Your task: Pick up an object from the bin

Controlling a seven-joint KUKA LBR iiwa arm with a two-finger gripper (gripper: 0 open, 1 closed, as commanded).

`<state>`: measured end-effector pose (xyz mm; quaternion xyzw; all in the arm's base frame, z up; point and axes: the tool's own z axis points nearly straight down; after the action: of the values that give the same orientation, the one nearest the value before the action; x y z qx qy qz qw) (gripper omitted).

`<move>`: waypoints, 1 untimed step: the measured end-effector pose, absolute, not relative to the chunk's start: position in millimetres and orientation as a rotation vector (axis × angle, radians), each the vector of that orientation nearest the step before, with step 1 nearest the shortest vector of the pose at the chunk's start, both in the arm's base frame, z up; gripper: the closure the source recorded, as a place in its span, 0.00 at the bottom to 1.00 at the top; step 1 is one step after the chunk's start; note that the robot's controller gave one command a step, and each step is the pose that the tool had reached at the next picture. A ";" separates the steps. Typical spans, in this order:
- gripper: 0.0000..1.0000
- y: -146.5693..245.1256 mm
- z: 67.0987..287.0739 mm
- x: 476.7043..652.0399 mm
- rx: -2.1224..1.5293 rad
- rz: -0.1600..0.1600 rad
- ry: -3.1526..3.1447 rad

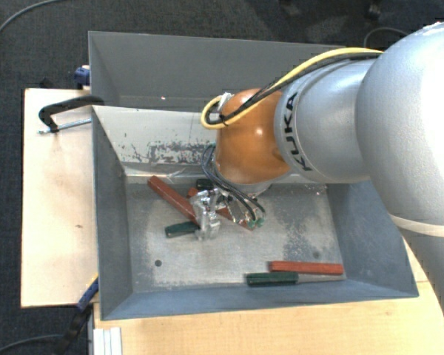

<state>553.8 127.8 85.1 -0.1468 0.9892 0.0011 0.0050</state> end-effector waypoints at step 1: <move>0.00 127.6 83.4 552.7 -0.460 0.003 3.101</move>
Offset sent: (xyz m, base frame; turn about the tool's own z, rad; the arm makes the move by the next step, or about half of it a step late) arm 0.0000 0.0000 0.0000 0.0000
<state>552.7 127.6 83.4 -0.1468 0.9892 0.0009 0.0032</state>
